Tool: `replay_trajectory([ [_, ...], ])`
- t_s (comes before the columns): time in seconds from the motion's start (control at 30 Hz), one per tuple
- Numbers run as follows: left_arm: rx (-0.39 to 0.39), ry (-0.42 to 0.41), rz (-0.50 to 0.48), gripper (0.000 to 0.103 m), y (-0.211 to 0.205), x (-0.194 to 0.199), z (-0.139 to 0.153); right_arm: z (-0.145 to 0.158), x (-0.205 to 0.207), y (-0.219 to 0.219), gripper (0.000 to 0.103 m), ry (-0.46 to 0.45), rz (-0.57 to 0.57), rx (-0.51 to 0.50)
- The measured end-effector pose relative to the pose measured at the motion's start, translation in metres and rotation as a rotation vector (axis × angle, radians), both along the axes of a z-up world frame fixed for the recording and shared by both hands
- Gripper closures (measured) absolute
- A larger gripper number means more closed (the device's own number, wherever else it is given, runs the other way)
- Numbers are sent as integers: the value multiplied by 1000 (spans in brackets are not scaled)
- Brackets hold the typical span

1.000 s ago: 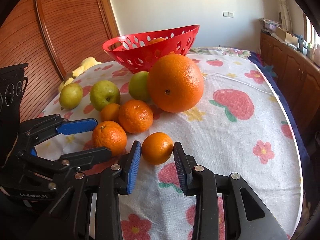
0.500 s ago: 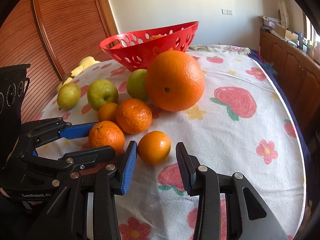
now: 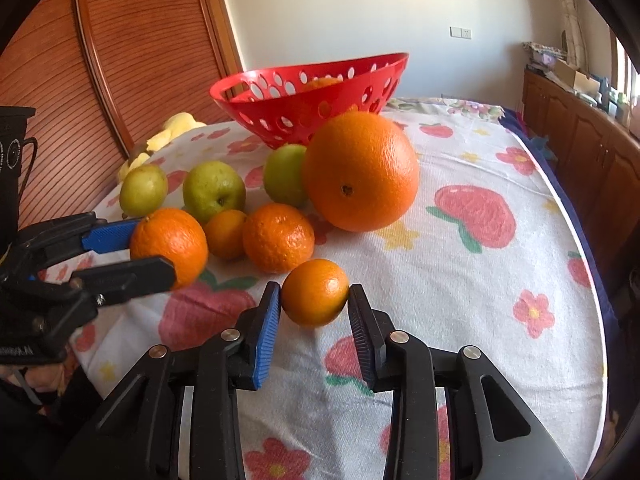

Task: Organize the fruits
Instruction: 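Grasp a tangerine with the left tool while the right tool grasps another tangerine, then carry both tangerines over the red basket and open both tools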

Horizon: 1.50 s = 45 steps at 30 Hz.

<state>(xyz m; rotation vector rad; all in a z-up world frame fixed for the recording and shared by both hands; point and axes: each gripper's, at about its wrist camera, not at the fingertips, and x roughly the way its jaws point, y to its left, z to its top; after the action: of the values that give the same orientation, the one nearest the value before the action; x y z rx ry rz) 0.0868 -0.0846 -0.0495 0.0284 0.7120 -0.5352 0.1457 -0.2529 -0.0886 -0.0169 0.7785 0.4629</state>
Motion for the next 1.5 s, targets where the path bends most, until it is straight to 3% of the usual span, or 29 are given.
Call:
replay_trajectory([
  [0.57,-9,-139,83,59,42,24,58,60,10,4,69,-121,26,-1],
  [0.97,-7,-173,93,59,51,56,74,93,40,17,69,-184,51,-15],
  [1.2,-12,-158,103,59,49,101,70,102,82,22,69,-202,64,-47],
  [1.5,36,-109,120,59,47,155,49,90,146,28,69,-175,70,-84],
])
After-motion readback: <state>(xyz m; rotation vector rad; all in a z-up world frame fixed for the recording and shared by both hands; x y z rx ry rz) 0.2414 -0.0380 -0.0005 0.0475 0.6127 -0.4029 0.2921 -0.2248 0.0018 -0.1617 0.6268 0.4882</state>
